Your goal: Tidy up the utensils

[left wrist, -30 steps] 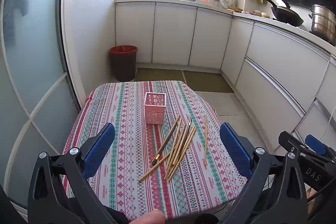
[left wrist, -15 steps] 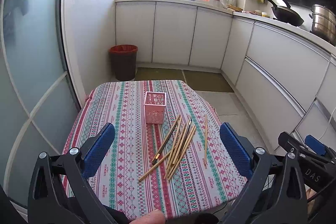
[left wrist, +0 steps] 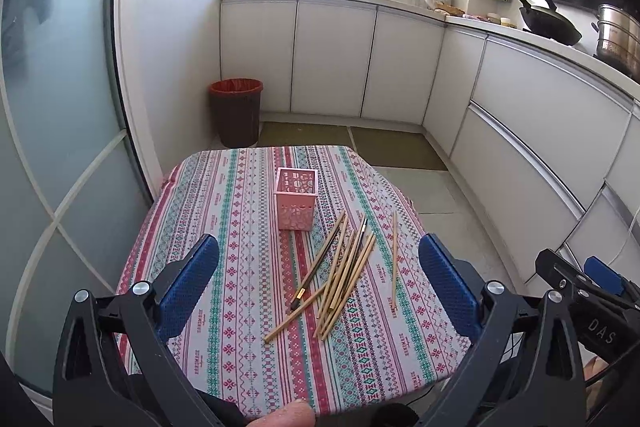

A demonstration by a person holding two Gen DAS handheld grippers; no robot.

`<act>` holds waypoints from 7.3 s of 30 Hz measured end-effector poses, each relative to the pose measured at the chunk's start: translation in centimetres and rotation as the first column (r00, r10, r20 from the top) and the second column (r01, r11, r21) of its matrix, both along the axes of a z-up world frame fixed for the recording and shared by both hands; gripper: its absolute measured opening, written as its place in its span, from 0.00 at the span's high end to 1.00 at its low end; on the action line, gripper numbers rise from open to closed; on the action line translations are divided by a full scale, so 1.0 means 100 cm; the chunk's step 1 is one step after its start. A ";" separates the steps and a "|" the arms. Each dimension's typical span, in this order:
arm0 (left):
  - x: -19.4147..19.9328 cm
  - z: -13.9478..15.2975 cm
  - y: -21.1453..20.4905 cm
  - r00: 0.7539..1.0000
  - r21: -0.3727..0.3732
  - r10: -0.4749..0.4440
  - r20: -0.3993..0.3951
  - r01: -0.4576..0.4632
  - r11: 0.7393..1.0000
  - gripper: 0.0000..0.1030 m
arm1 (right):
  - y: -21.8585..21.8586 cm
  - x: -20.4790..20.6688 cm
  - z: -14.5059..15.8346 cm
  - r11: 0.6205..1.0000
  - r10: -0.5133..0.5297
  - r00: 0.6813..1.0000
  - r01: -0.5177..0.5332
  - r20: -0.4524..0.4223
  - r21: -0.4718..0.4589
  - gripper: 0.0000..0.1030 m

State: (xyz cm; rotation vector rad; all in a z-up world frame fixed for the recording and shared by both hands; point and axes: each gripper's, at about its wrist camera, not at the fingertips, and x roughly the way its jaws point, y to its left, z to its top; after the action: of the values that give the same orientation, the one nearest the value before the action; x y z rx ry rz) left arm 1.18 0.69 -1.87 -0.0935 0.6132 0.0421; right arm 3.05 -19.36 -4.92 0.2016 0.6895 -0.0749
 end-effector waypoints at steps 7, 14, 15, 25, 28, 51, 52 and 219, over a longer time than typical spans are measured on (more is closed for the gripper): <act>0.047 -0.032 0.013 0.986 -0.116 -0.018 -0.165 -0.001 0.993 0.07 | -0.031 0.020 -0.024 0.987 -0.038 0.999 0.043 -0.033 0.158 0.07; 0.145 -0.129 0.035 0.856 -0.240 -0.064 -0.513 -0.072 0.968 0.07 | -0.070 0.073 -0.094 0.912 0.006 0.974 0.087 -0.224 0.401 0.07; 0.159 -0.143 0.040 0.835 -0.239 -0.059 -0.546 -0.088 0.967 0.07 | -0.074 0.078 -0.103 0.907 0.007 0.970 0.096 -0.242 0.410 0.07; 0.216 -0.204 0.044 0.769 -0.183 -0.065 -0.636 -0.069 0.981 0.26 | -0.087 0.129 -0.181 0.879 0.022 0.917 0.171 -0.398 0.445 0.07; 0.218 -0.189 0.013 0.824 -0.148 -0.126 -0.552 0.052 0.988 0.27 | -0.086 0.140 -0.193 0.874 0.042 0.910 0.166 -0.413 0.456 0.07; 0.376 -0.245 -0.165 0.642 -0.130 -0.309 -0.701 0.312 0.941 0.80 | -0.125 0.152 -0.228 0.734 0.009 0.884 0.311 -0.467 0.604 0.07; 0.380 -0.248 -0.166 0.648 -0.119 -0.302 -0.700 0.310 0.943 0.81 | -0.124 0.152 -0.229 0.734 0.013 0.884 0.309 -0.468 0.605 0.07; 0.355 -0.243 -0.108 0.707 -0.044 -0.281 -0.650 0.333 0.942 0.83 | -0.146 0.187 -0.188 0.809 -0.088 0.942 0.257 -0.323 0.529 0.07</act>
State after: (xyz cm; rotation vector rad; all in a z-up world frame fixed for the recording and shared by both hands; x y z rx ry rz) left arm 36.72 -10.09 -26.13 0.1104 1.3266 -0.2416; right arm 21.73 -33.92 -23.73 0.8462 0.9710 -0.0745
